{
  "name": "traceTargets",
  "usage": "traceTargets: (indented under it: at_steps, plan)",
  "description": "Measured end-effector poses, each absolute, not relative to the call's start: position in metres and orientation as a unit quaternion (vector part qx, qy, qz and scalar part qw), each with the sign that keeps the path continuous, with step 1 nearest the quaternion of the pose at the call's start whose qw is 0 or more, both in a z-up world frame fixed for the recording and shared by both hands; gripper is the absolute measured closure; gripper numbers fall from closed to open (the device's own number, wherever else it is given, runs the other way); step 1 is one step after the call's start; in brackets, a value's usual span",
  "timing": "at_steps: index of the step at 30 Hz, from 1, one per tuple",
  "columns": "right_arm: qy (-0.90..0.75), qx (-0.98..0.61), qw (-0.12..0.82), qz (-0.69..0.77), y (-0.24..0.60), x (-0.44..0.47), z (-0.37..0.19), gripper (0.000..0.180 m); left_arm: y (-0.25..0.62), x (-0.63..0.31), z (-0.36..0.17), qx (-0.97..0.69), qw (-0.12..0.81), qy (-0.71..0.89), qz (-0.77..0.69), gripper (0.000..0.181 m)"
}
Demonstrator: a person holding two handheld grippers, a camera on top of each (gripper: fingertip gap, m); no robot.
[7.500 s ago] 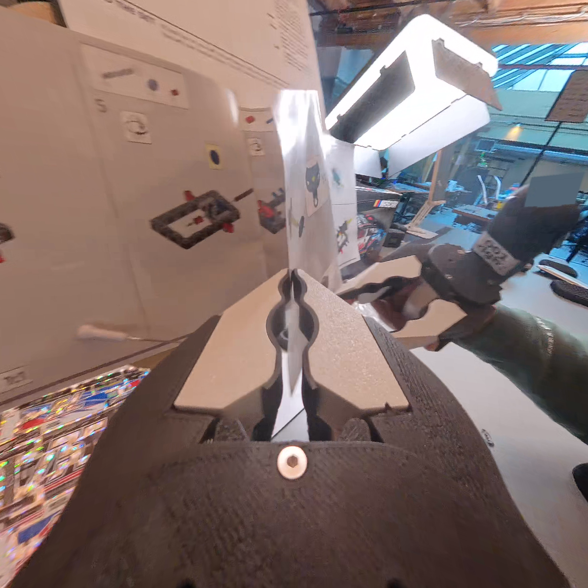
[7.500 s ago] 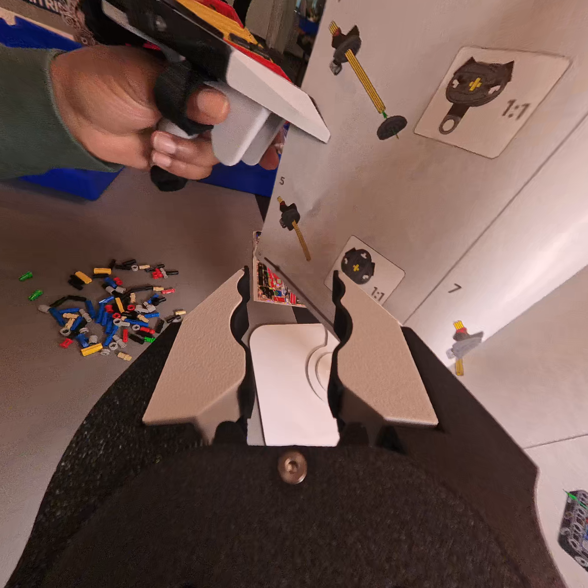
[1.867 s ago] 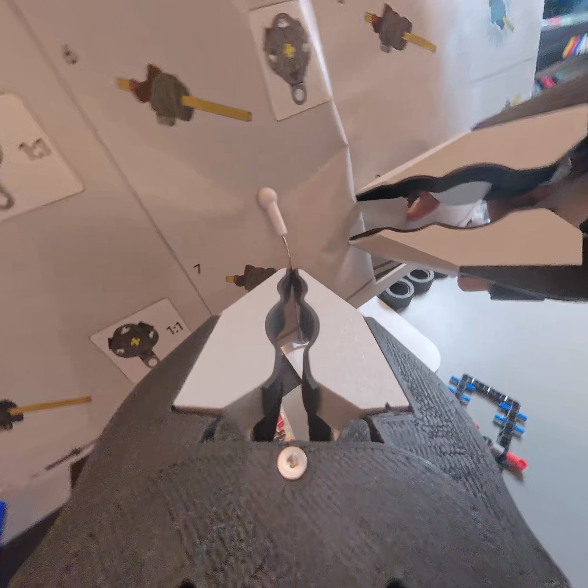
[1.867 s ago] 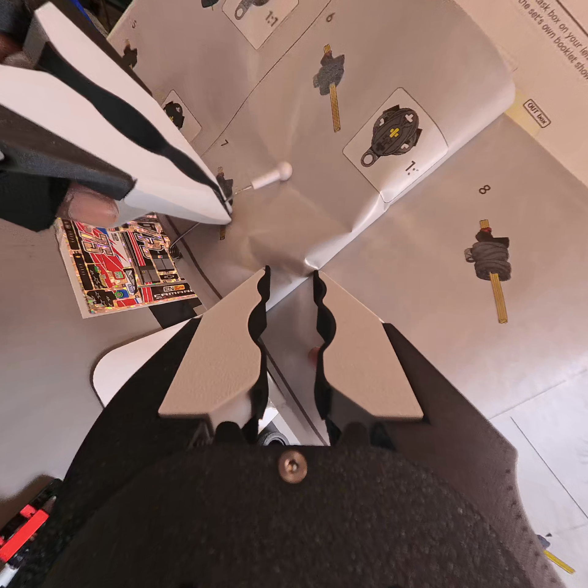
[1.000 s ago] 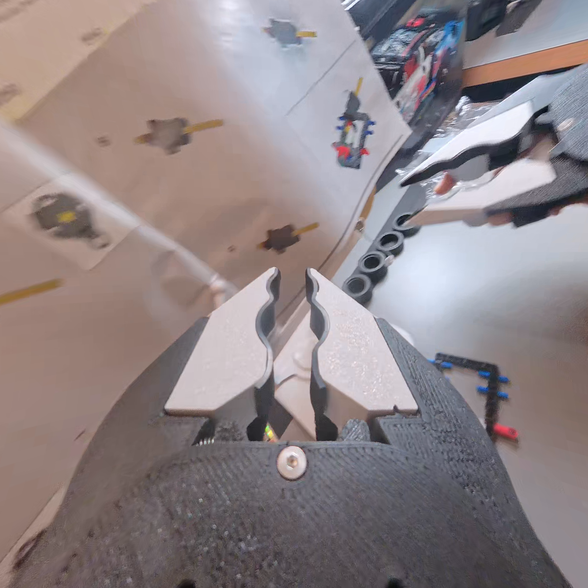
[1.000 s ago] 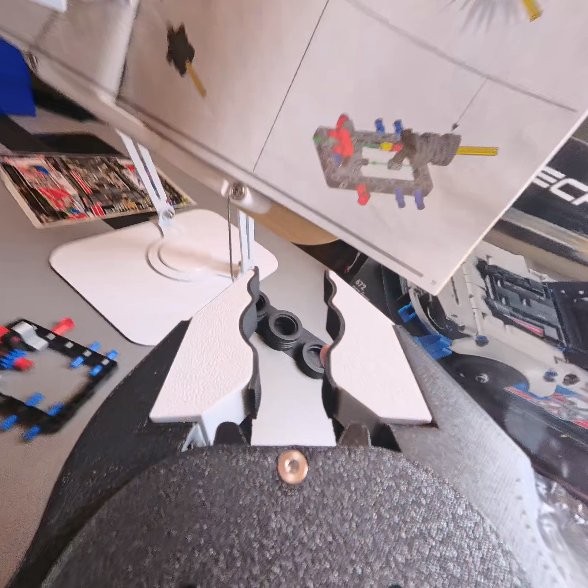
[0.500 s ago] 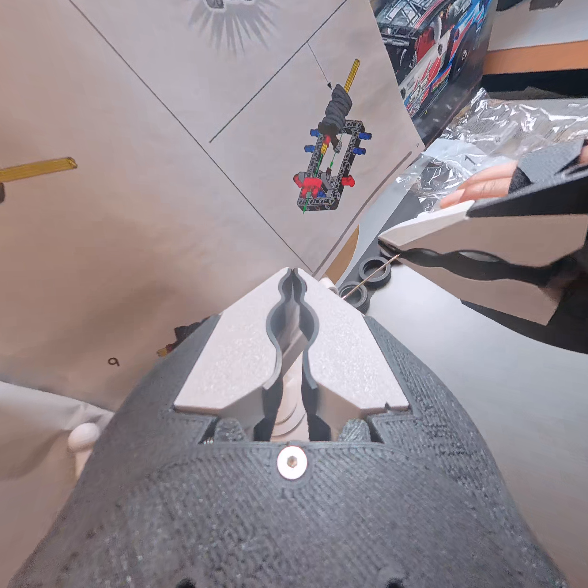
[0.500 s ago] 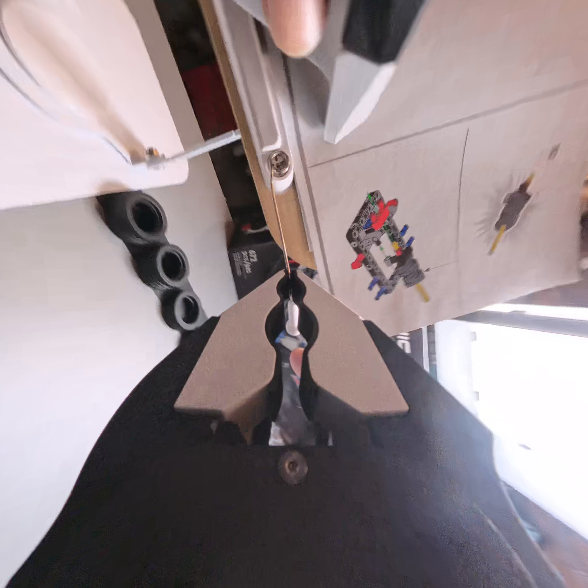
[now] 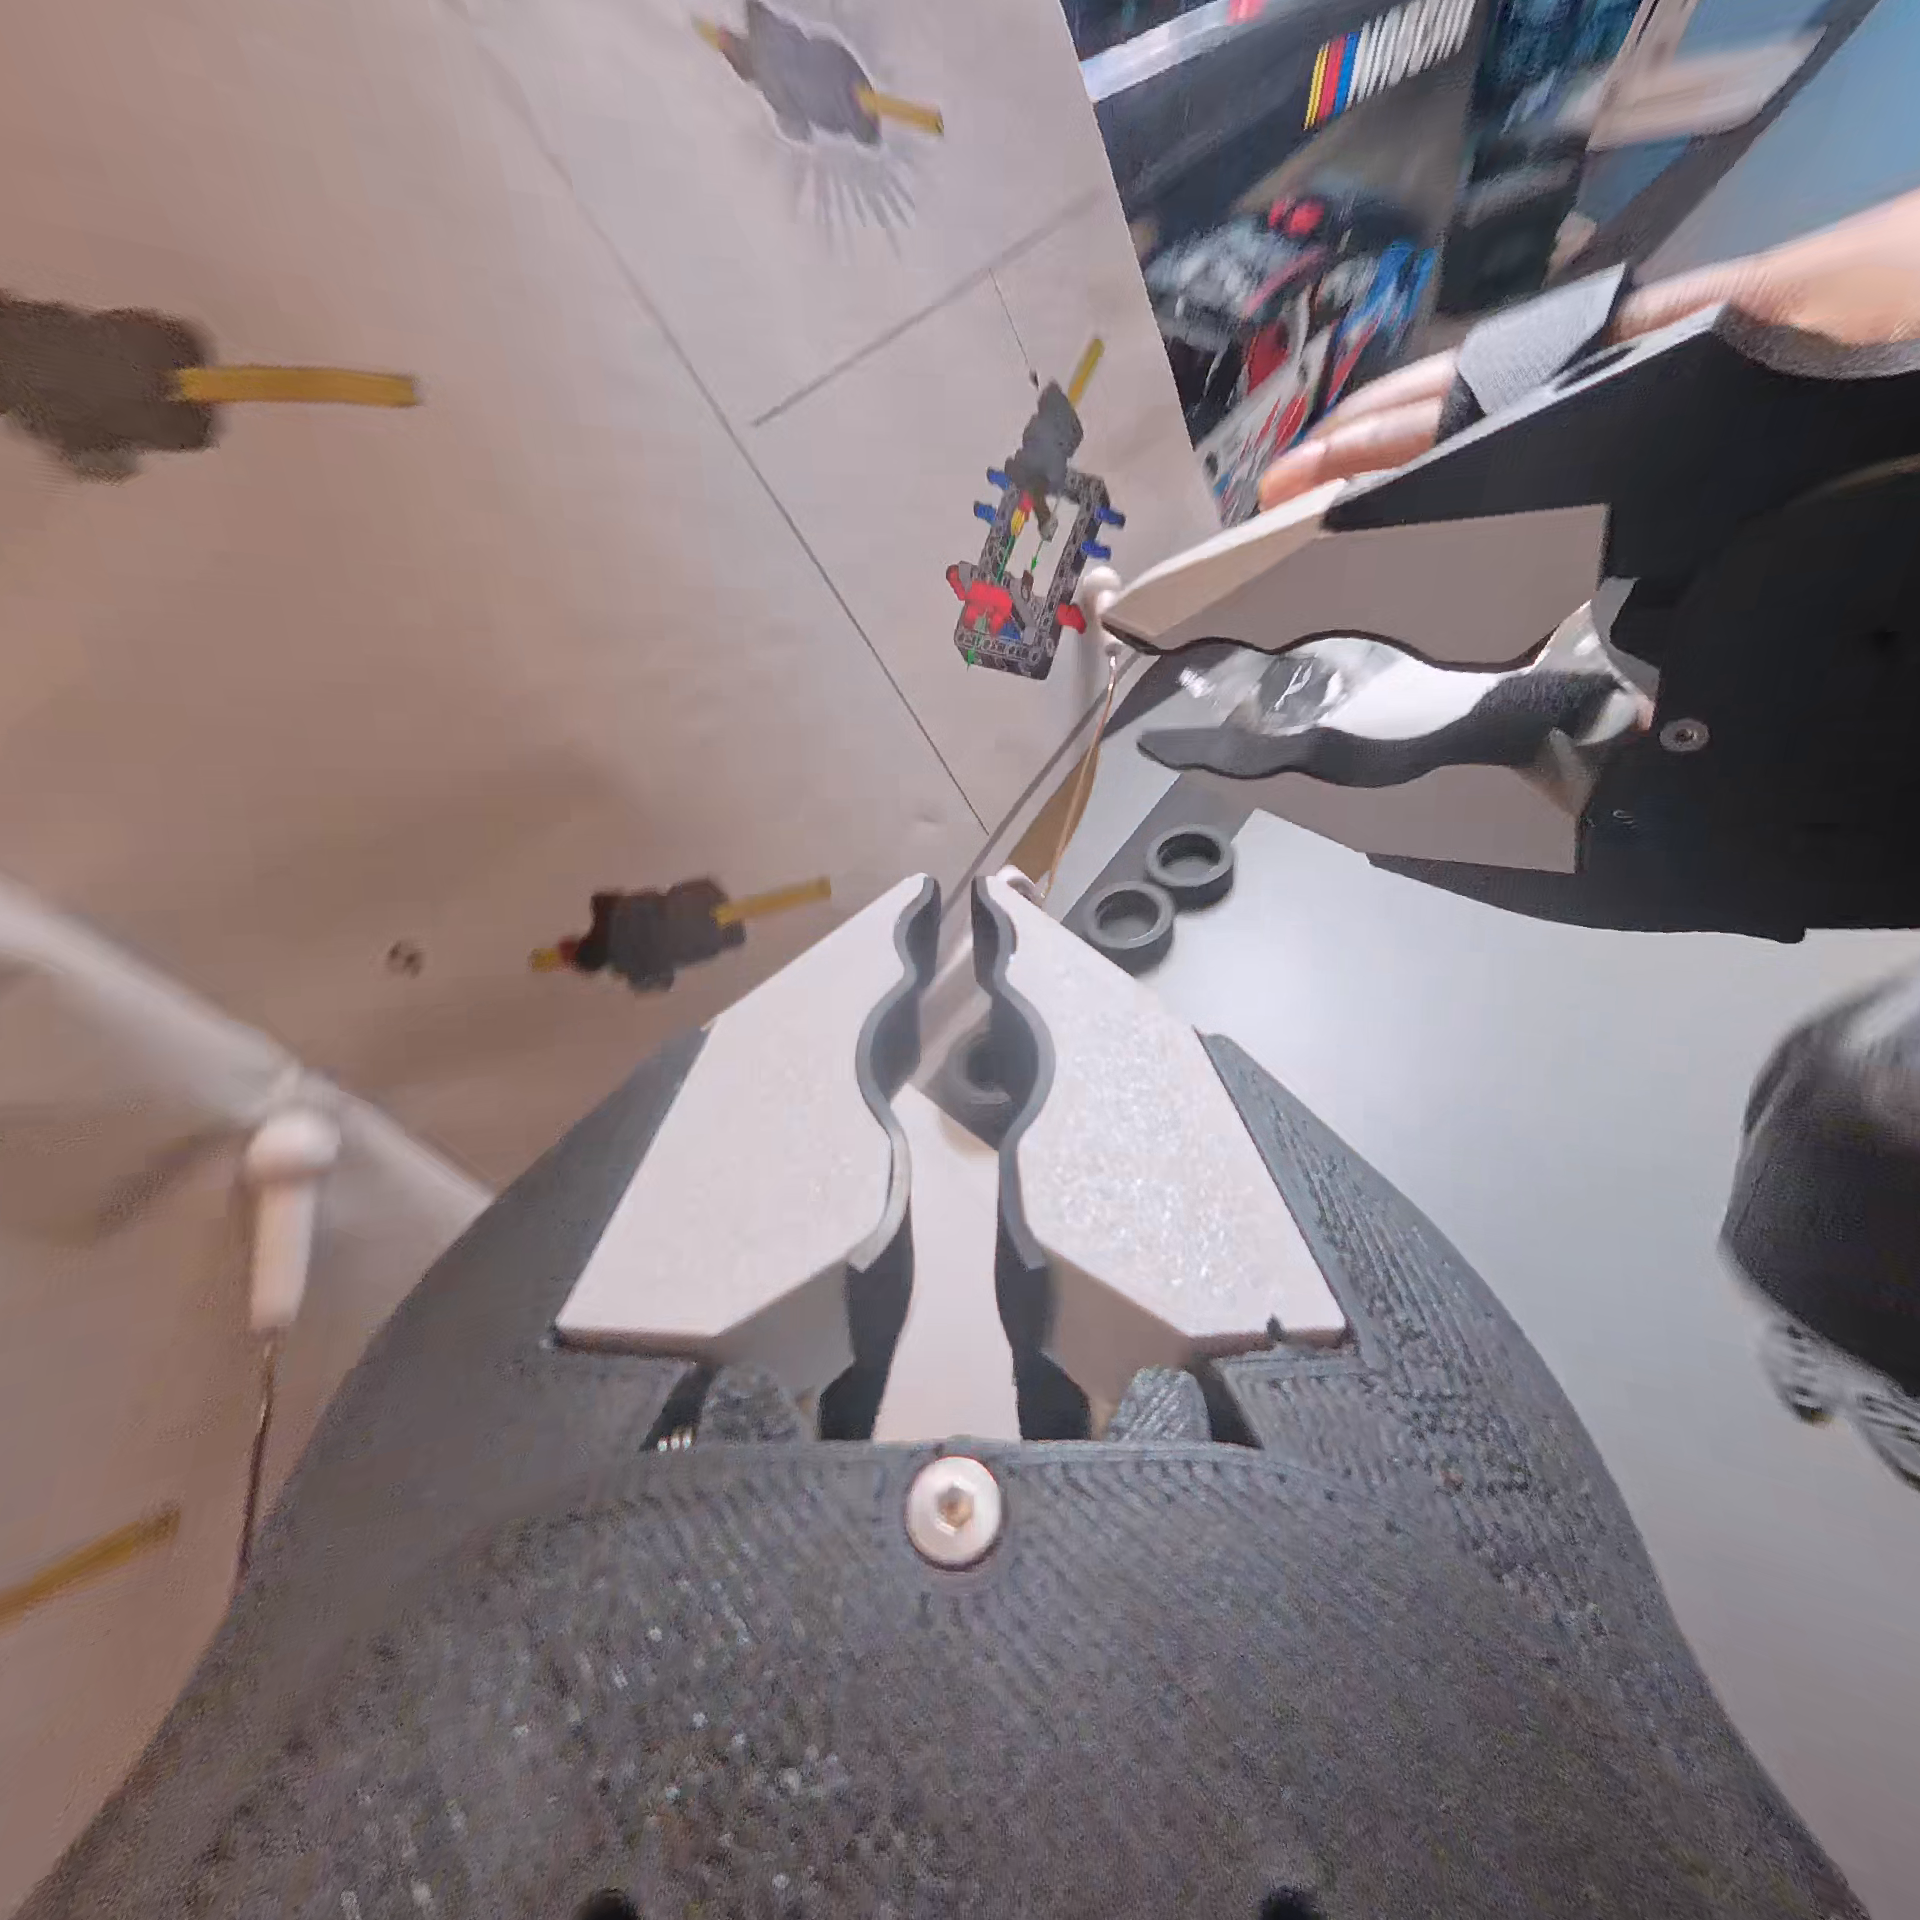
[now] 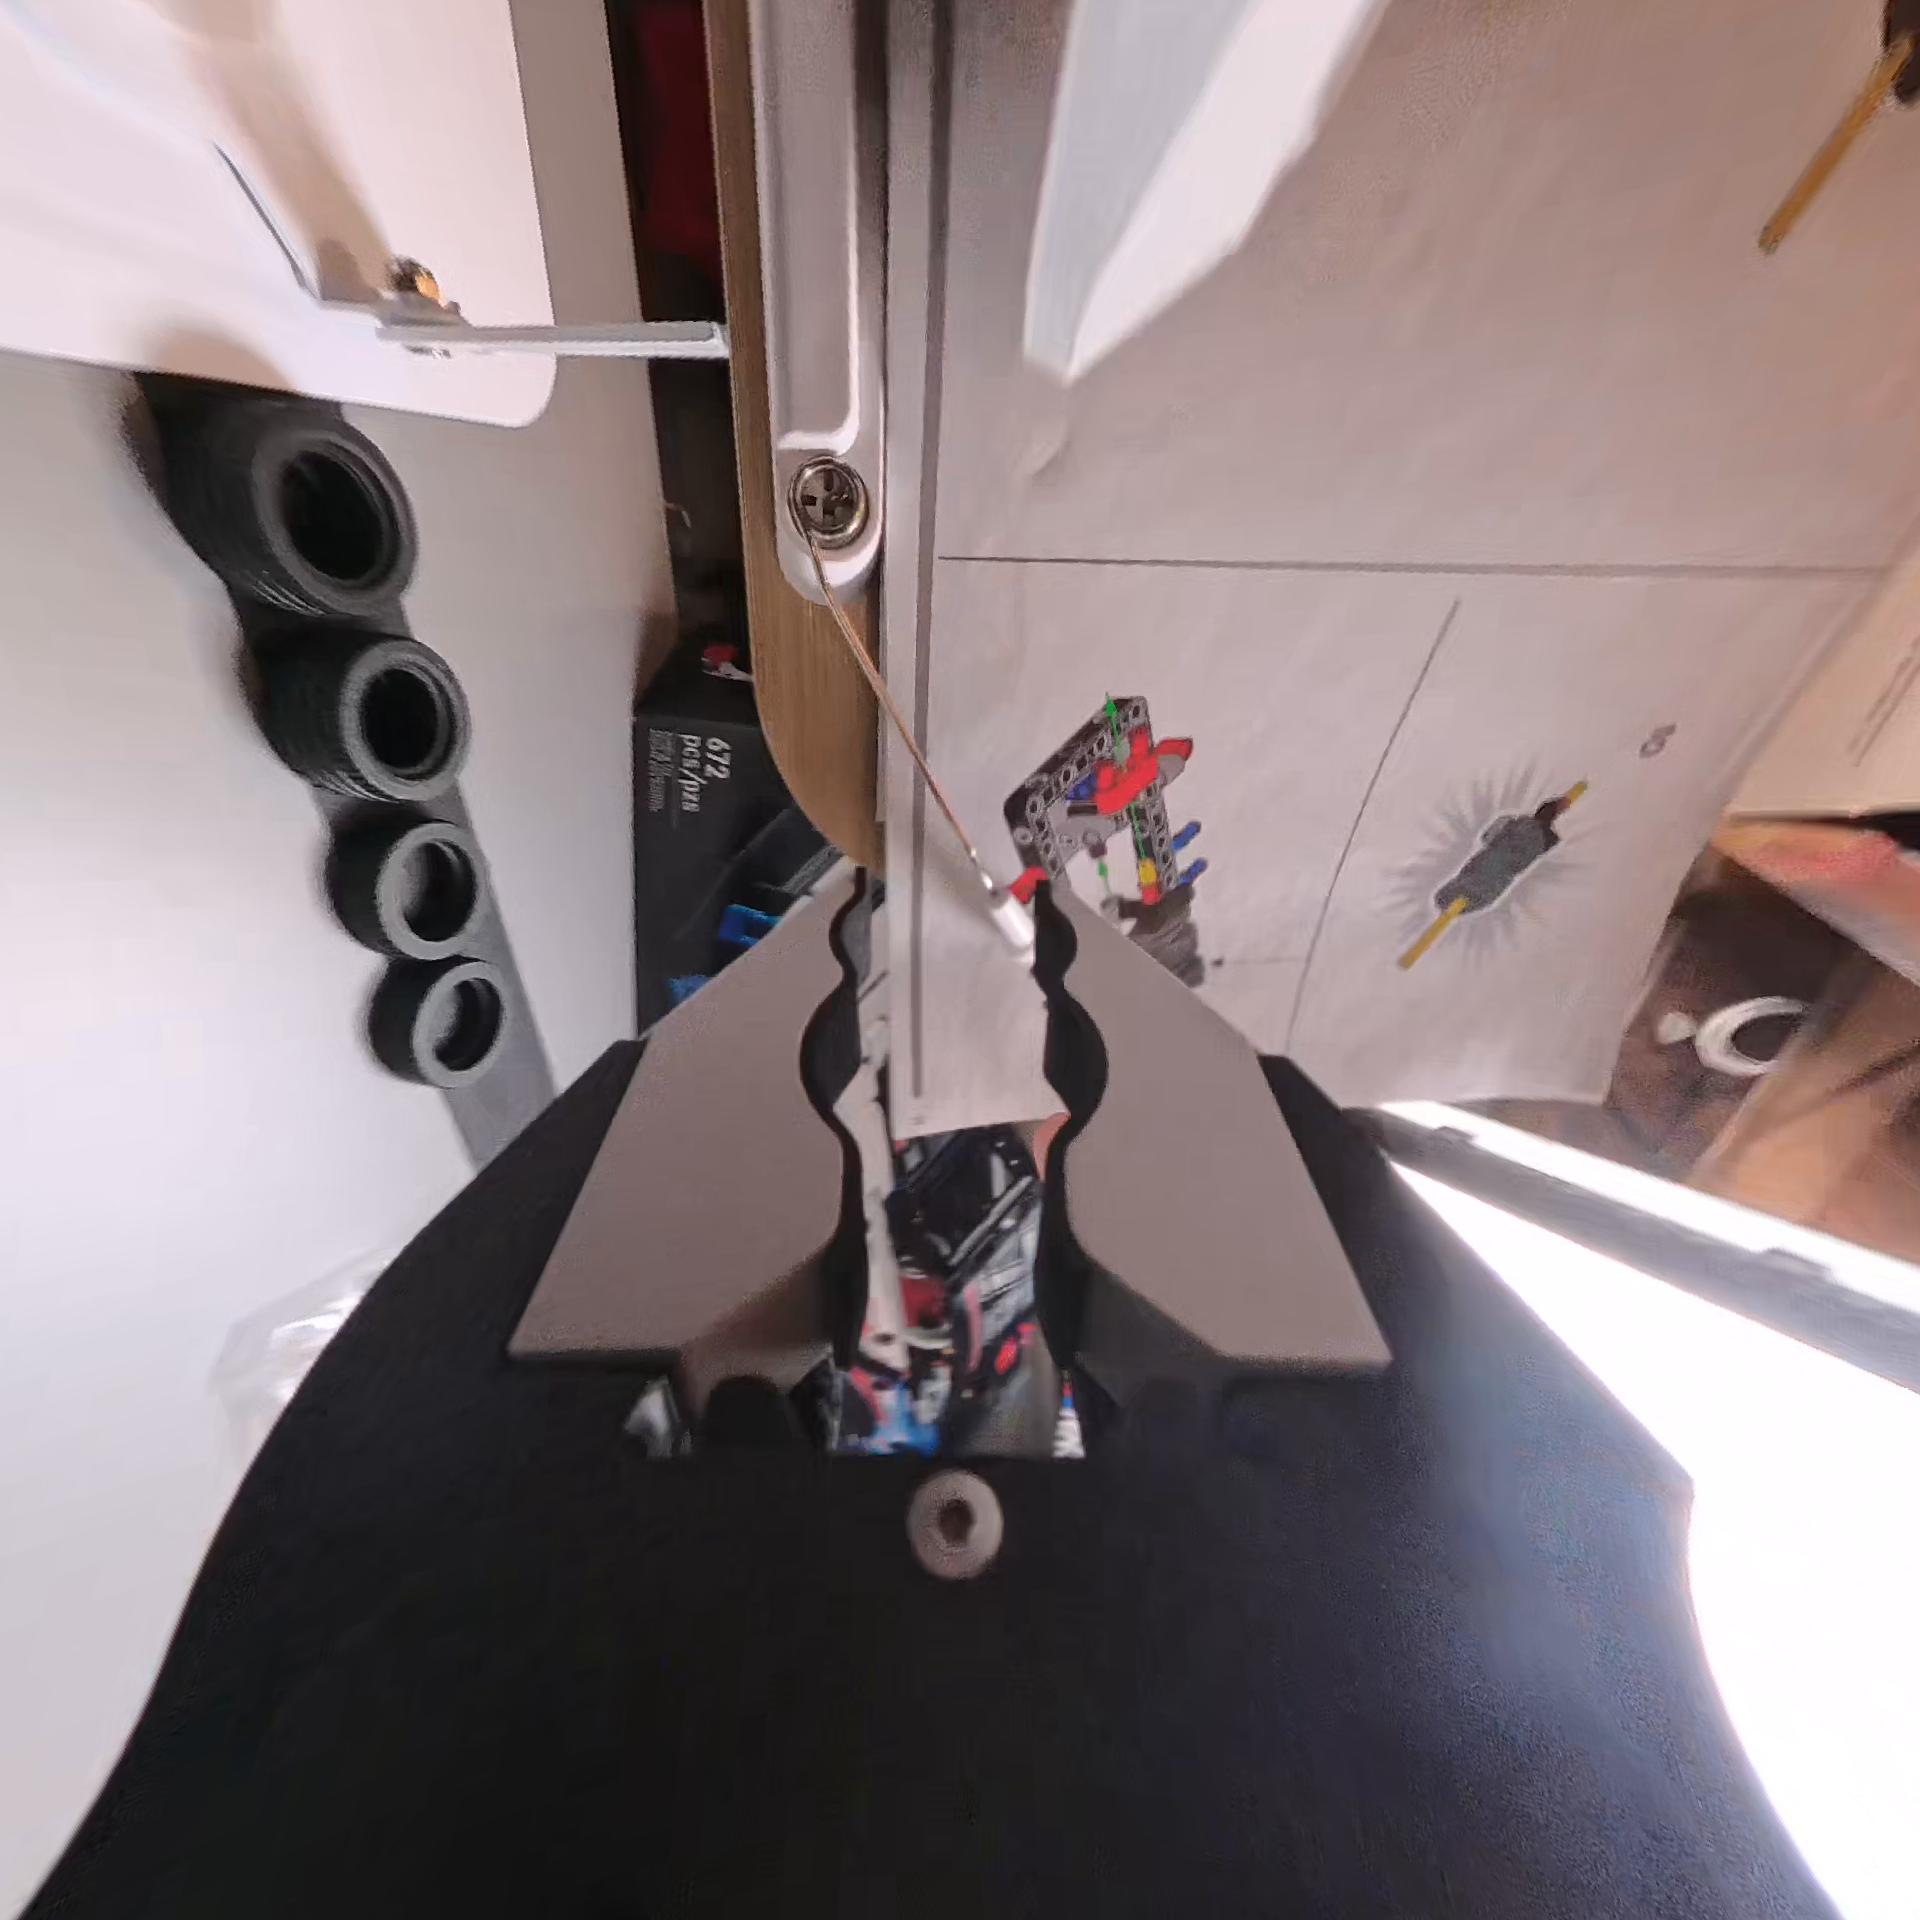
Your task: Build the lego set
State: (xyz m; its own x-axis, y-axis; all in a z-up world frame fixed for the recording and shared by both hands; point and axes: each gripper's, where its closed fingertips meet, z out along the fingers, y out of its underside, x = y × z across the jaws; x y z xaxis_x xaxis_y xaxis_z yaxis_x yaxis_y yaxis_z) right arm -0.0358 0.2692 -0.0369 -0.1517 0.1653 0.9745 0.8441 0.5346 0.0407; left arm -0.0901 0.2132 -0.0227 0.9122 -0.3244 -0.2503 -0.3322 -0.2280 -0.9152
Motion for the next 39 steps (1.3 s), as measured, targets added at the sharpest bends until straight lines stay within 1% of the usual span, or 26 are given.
traceTargets:
  at_steps: [1, 4, 7, 9, 11, 13, 15, 18, 20, 25, 32, 37, 39]
  plan:
    - [-0.686, -0.384, 0.547, -0.287, 0.261, -0.031, -0.038, 0.148, 0.201, -0.093, -0.018, -0.774, 0.601, 0.199, -0.014, 0.174]
    - [-0.67, -0.409, 0.592, -0.18, 0.222, -0.019, -0.043, 0.148, 0.161, -0.112, -0.008, -0.747, 0.645, 0.158, -0.047, 0.163]
    - [-0.625, -0.474, 0.62, 0.011, 0.174, -0.012, -0.048, 0.146, 0.122, -0.148, -0.004, -0.725, 0.679, 0.111, -0.034, 0.16]
    - [-0.576, -0.515, 0.616, 0.149, 0.144, -0.006, -0.048, 0.143, 0.1, -0.181, -0.001, -0.712, 0.699, 0.067, -0.009, 0.159]
    - [-0.524, -0.535, 0.614, 0.249, 0.122, 0.003, -0.045, 0.142, 0.08, -0.216, 0.002, -0.698, 0.716, 0.017, 0.011, 0.159]
    - [-0.48, -0.551, 0.601, 0.323, 0.105, 0.013, -0.045, 0.14, 0.062, -0.248, 0.007, -0.68, 0.732, -0.026, 0.029, 0.159]
    - [-0.444, -0.561, 0.594, 0.367, 0.094, 0.023, -0.046, 0.138, 0.05, -0.274, 0.011, -0.668, 0.74, -0.057, 0.055, 0.16]
    - [-0.406, -0.54, 0.629, 0.383, 0.088, 0.042, -0.036, 0.145, 0.043, -0.299, 0.022, -0.653, 0.749, -0.075, 0.083, 0.167]
    - [-0.394, -0.517, 0.658, 0.38, 0.09, 0.053, -0.033, 0.156, 0.041, -0.311, 0.033, -0.641, 0.756, -0.077, 0.108, 0.173]
    - [-0.422, -0.513, 0.624, 0.412, 0.092, 0.054, -0.05, 0.167, 0.046, -0.334, 0.057, -0.619, 0.767, -0.08, 0.147, 0.178]
    - [-0.425, -0.529, 0.617, 0.399, 0.105, 0.059, -0.066, 0.167, 0.054, -0.352, 0.072, -0.592, 0.787, -0.09, 0.145, 0.181]
    - [-0.424, -0.542, 0.609, 0.394, 0.11, 0.059, -0.079, 0.167, 0.063, -0.354, 0.063, -0.597, 0.785, -0.081, 0.144, 0.181]
    - [-0.422, -0.547, 0.607, 0.393, 0.112, 0.058, -0.083, 0.163, 0.063, -0.355, 0.062, -0.596, 0.786, -0.084, 0.138, 0.181]
